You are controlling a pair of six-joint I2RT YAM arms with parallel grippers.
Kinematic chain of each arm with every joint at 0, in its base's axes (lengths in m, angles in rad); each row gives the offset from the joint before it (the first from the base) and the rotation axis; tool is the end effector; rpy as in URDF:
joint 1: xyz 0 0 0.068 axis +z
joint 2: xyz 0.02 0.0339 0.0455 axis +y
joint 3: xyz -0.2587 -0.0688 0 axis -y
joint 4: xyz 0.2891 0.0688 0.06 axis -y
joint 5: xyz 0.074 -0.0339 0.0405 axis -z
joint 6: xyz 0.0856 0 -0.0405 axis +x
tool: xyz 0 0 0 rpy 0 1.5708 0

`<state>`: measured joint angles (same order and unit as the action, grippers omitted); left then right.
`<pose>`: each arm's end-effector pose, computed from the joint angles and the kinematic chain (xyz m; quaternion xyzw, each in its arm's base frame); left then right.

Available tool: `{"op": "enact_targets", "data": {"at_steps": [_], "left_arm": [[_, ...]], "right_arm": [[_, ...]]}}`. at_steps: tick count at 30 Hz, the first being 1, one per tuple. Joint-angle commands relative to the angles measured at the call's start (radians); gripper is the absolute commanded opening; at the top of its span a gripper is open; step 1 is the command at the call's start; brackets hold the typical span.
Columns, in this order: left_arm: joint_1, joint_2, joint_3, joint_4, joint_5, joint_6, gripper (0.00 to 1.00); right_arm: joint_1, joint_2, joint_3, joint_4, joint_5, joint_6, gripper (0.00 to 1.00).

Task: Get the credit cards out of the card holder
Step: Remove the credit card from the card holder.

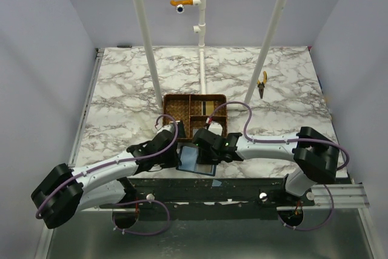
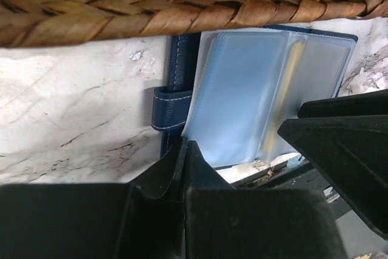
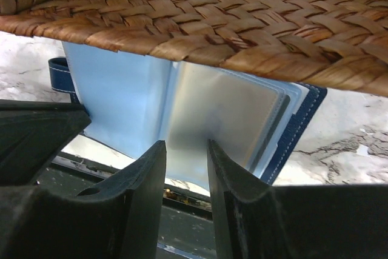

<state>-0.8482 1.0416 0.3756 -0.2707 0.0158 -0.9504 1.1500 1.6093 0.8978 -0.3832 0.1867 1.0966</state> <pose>0.1632 -0.1872 0.0768 -0.0461 0.9490 -0.2487 0.1881 0.1618 0.3226 0.0881 -0.0039 0.9678 0.1725 0.1833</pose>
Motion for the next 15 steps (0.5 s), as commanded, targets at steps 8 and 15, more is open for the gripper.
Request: {"op": "enact_targets", "data": {"at_steps": [8,15], "left_arm": [[-0.023,-0.023,-0.053,-0.056,0.002,-0.031,0.00],[-0.025,-0.033,-0.060,-0.056,0.008,-0.044,0.00]], "right_arm": [[-0.002,-0.029,-0.014,-0.138,0.096,0.033,0.50],[-0.002,-0.057,-0.028,-0.154,0.098,0.055,0.51]]}}
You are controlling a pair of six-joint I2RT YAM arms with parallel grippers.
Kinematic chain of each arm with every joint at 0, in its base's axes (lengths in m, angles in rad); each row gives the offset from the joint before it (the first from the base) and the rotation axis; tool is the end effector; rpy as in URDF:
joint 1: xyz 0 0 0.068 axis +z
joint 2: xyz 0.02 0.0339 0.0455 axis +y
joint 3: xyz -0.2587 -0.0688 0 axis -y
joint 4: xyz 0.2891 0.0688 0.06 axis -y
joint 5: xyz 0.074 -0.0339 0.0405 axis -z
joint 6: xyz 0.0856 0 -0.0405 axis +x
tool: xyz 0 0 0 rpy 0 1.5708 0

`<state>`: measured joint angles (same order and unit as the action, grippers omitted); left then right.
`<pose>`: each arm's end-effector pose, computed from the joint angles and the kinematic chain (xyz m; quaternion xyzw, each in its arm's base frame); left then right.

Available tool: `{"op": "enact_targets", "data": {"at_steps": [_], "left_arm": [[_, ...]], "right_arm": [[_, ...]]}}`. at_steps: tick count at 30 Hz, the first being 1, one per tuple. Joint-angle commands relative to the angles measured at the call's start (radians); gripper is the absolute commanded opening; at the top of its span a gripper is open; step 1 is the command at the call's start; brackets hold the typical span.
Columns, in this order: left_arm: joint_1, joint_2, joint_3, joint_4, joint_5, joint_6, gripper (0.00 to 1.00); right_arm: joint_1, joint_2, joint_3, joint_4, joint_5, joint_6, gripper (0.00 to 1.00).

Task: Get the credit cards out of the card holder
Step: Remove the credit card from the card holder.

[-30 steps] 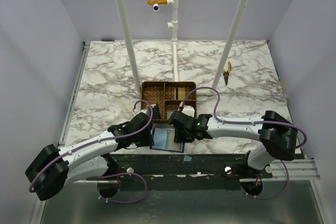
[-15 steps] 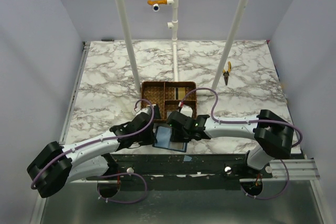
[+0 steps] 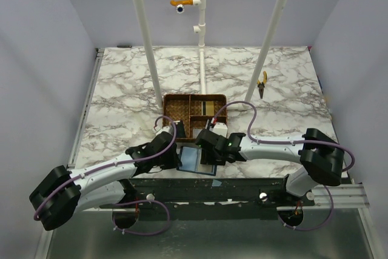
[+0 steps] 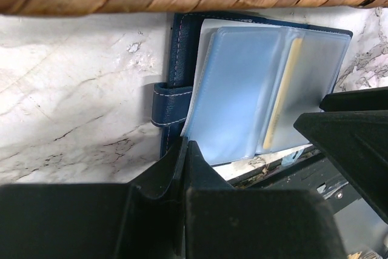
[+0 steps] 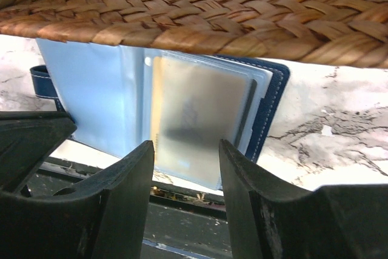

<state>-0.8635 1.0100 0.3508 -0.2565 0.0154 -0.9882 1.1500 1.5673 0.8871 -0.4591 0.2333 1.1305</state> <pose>0.1581 -0.1870 0.0764 -0.0565 0.9451 -0.2615 0.1876 0.1600 0.3090 0.0942 0.0155 0.9704 0.1458 0.1921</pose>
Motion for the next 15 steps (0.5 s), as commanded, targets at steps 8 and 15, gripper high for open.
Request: {"op": "enact_targets", "data": {"at_steps": [8,15], "left_arm": [[-0.017,0.001,-0.035,-0.070,0.009,-0.012,0.00],[-0.028,0.003,-0.034,-0.062,0.013,-0.016,0.00]], "right_arm": [[-0.002,-0.007,-0.019,-0.053,0.037,0.016,0.52],[-0.002,0.006,0.012,-0.049,0.042,0.005,0.52]]}}
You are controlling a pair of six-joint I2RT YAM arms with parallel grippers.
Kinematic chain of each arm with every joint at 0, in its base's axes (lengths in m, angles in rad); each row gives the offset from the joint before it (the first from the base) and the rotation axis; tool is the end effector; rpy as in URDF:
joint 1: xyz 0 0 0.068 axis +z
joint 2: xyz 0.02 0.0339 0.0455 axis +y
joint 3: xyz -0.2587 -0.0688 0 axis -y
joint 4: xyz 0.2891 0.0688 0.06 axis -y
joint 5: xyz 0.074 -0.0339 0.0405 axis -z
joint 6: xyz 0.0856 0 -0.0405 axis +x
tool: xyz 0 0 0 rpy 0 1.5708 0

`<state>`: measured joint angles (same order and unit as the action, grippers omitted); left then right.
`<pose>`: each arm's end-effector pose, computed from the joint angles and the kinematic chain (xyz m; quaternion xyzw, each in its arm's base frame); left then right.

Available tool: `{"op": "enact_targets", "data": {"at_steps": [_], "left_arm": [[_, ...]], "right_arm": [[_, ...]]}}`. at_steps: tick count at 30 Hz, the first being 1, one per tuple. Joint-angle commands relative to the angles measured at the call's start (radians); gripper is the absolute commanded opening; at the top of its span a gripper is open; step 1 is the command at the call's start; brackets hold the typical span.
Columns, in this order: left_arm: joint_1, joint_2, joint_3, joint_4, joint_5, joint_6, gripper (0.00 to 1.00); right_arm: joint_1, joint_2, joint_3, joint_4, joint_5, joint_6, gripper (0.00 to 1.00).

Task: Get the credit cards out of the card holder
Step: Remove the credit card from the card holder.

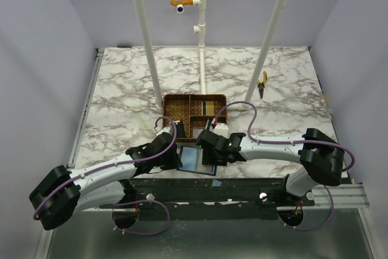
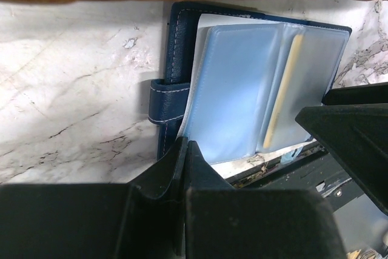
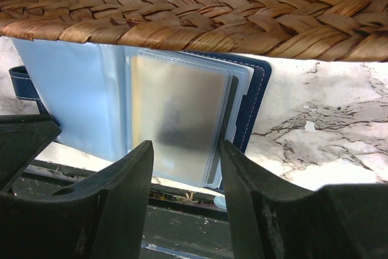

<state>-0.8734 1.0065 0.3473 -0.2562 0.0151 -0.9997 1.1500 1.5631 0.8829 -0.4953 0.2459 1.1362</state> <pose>0.1558 -0.1880 0.0759 -0.0573 0.9450 -0.2635 0.1850 0.1583 0.3027 0.0921 0.0174 0.9733 0.1274 0.1903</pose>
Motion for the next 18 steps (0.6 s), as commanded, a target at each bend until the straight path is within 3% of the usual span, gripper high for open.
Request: {"op": "enact_targets", "data": {"at_steps": [1,18], "left_arm": [[-0.019,0.009,-0.030,-0.061,0.014,-0.007,0.00],[-0.040,0.016,-0.036,-0.052,0.015,-0.025,0.00]], "right_arm": [[-0.002,0.012,0.023,-0.015,0.033,-0.002,0.52],[-0.002,0.066,0.044,-0.026,0.017,-0.006,0.50]]}}
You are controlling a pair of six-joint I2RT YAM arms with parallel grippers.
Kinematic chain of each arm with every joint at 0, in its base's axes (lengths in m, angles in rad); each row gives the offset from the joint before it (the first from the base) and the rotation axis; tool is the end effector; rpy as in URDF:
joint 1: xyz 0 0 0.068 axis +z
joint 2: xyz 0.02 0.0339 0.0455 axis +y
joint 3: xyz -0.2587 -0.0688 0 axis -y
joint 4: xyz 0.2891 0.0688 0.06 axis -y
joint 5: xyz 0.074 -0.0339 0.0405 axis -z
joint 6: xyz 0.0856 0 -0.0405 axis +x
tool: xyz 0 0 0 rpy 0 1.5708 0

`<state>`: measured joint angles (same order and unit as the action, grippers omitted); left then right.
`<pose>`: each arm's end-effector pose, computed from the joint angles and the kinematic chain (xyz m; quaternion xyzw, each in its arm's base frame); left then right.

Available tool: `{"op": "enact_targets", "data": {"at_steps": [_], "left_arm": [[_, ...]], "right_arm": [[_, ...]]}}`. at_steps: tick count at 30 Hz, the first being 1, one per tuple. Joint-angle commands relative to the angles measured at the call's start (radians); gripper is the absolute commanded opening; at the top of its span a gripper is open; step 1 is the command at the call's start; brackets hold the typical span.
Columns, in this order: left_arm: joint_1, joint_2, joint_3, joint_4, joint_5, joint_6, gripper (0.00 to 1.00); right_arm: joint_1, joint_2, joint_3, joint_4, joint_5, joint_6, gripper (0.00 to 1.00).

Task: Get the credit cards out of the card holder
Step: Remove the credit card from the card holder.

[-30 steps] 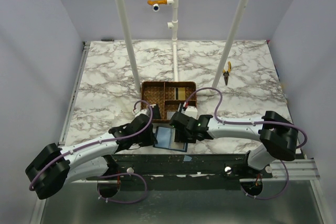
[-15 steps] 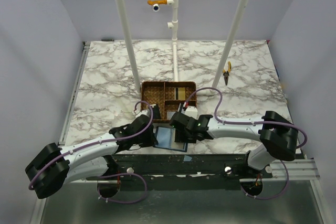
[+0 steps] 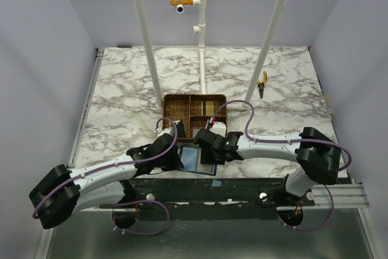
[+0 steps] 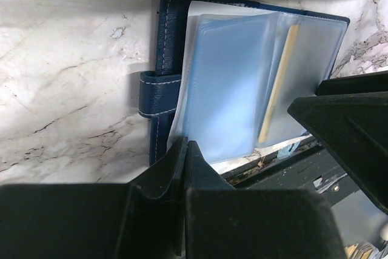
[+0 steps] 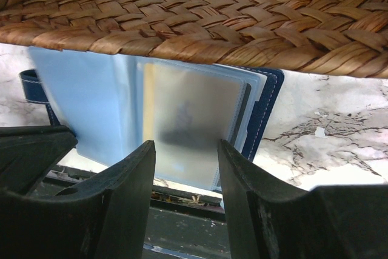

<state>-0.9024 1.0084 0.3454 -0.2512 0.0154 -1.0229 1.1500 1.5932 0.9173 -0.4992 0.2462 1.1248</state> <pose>0.1503 -0.1925 0.0753 -0.0545 0.9450 -0.2688 0.1782 0.1618 0.3104 0.0932 0.0119 0.9733 0.1265 0.1912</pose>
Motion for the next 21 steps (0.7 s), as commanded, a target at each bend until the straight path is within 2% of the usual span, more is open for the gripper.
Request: {"op": "enact_targets", "data": {"at_steps": [1,15,21], "left_arm": [[-0.011,0.014,-0.034,-0.059,0.015,-0.002,0.00],[-0.013,0.019,-0.030,-0.051,0.016,0.001,0.00],[-0.016,0.024,-0.031,-0.041,0.021,0.003,0.00]], "right_arm": [[-0.002,0.037,0.007,-0.022,0.018,0.007,0.50],[0.002,0.127,0.037,0.108,-0.062,-0.022,0.51],[0.001,0.149,0.026,0.174,-0.115,-0.013,0.48]]}}
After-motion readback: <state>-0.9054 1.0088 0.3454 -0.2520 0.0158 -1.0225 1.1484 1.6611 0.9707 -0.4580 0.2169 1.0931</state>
